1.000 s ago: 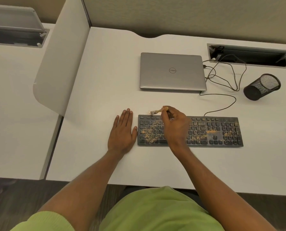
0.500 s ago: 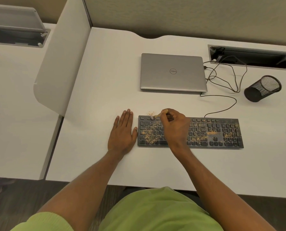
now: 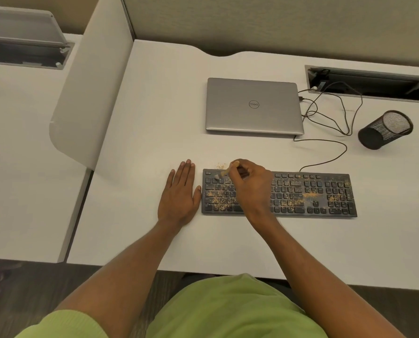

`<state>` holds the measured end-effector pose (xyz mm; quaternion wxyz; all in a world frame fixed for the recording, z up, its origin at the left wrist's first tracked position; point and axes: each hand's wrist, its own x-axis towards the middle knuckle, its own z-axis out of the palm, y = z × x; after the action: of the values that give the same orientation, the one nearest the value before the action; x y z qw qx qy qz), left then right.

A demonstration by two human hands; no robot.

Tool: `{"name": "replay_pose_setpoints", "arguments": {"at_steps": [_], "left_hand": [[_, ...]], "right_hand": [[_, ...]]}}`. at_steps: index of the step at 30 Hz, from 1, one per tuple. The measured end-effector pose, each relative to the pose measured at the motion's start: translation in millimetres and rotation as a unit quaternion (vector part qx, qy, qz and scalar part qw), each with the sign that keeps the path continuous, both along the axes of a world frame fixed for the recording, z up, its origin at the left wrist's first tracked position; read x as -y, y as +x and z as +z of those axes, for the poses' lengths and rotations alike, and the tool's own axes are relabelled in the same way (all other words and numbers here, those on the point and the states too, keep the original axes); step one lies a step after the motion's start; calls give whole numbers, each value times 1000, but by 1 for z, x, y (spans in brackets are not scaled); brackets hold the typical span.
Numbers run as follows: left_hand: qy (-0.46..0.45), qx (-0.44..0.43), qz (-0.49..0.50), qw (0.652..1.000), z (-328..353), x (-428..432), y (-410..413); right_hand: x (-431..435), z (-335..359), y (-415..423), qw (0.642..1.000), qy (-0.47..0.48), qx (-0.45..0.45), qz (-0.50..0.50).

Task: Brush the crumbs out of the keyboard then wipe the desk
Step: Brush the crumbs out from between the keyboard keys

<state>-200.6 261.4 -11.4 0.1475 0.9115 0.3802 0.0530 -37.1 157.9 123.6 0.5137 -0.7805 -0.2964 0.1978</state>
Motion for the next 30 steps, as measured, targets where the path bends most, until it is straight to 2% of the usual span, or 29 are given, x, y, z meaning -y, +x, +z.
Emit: {"name": "replay_pose_setpoints", "arguments": {"at_steps": [5,13,18,27,30], "left_hand": [[-2,0,1,1000,0,1,0],[1,5,2,1000,-1,1,0],[2,4,1,1000,-1,1,0],[1,5,1,1000,0,1,0],[0,10,1,1000,0,1,0]], "right_hand": [[-4,10,2,1000,15,13,7],[-5,0,1,996,-34,37,72],[-10,10,4,998,3,35,57],[-12,5,1,993,-38,46,102],[-9,10,6,997,-14,25,74]]}}
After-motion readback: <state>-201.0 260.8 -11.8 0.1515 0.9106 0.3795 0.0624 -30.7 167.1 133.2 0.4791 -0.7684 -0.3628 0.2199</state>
